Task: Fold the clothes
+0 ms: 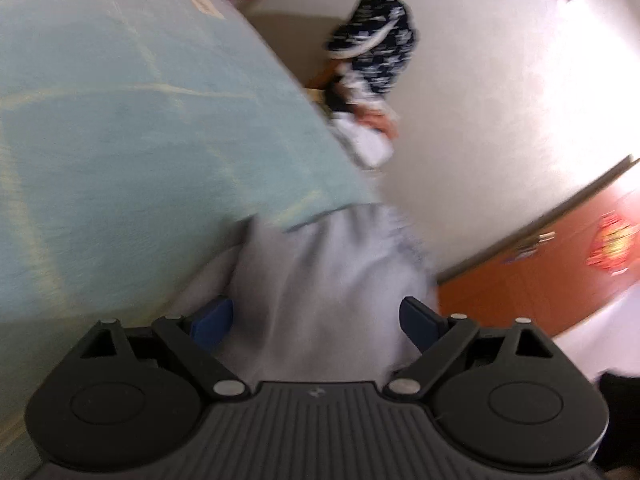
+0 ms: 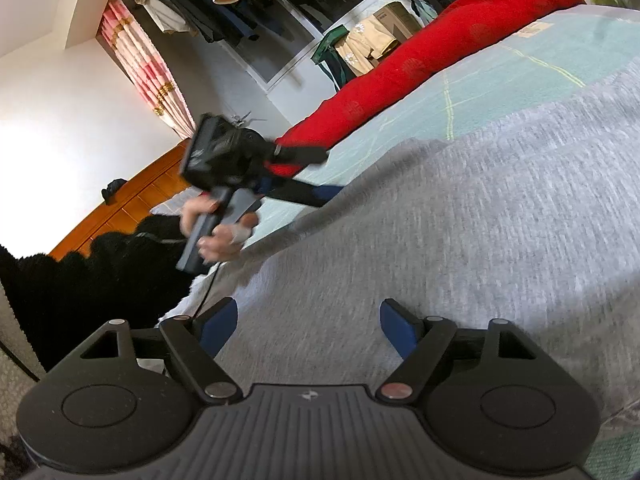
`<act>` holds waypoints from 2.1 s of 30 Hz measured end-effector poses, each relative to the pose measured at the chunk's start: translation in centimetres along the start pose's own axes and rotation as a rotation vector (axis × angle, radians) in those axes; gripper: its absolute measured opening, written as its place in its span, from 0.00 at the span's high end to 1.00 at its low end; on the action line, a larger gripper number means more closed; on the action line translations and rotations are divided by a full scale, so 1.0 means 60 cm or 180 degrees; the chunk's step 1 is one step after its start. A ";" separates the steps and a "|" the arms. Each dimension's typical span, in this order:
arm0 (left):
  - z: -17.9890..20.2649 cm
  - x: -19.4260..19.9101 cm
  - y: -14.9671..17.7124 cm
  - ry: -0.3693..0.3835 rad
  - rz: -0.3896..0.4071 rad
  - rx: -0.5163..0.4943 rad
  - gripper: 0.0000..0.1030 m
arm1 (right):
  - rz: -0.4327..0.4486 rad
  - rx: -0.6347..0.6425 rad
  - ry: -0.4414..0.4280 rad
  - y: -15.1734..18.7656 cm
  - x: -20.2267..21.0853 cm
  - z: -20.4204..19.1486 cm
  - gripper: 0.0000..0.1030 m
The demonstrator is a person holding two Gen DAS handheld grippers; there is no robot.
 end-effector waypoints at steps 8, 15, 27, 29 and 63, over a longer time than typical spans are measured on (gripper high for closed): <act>-0.029 -0.025 -0.062 0.0026 0.0377 0.0255 0.09 | -0.0004 0.0009 -0.0016 0.001 0.000 0.000 0.20; 0.005 0.005 -0.094 -0.0078 0.0674 0.0075 0.09 | 0.0004 0.0023 -0.0031 0.004 0.001 0.001 0.20; -0.026 -0.015 -0.022 -0.0804 0.0362 0.0076 0.25 | 0.0030 0.0029 0.0022 0.007 0.001 -0.004 0.19; -0.027 0.009 -0.051 -0.1128 0.0586 -0.0024 0.25 | 0.0027 0.0040 0.0039 0.007 0.001 -0.006 0.19; 0.132 0.156 0.234 -0.2612 0.0589 -0.0705 0.14 | -0.0900 0.0732 0.0740 -0.242 -0.202 0.084 0.86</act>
Point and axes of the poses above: each gripper's, at about its wrist camera, not at the fingertips, and x roughly against the way its jaws point, z to its right, y to its underside, the point moved 10 cm from there along -x, roughly the way its jaws point, and after that the axes turned 7 degrees about -x, right-handed, at the moved point
